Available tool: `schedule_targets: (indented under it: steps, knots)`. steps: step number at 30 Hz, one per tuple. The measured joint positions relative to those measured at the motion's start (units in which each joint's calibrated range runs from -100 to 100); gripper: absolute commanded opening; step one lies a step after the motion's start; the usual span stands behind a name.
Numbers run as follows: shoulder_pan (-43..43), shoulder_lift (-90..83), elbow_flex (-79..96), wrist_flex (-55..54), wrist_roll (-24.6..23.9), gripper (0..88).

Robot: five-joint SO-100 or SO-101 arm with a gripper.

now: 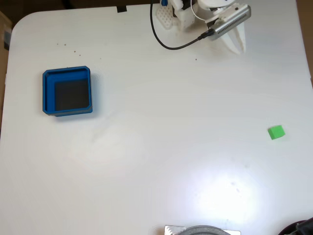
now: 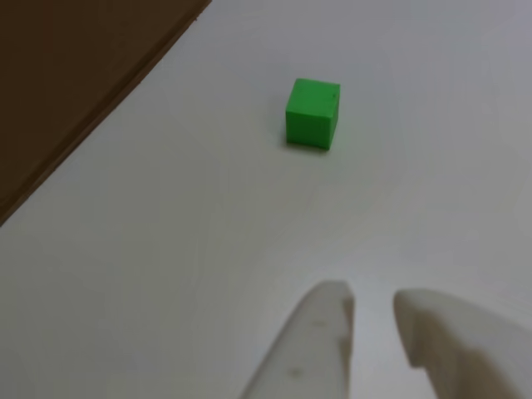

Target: Pick up green cube and drop it in the blue box

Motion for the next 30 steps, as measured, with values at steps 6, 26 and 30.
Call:
schedule_targets:
  steps: [6,26,30]
  knots:
    - [0.0,11.45,-11.36,0.0,0.0,1.6]
    - [0.0,43.11,-42.86,0.0,0.0,1.6]
    - [0.0,48.79,-48.23,0.0,-1.56,1.6]
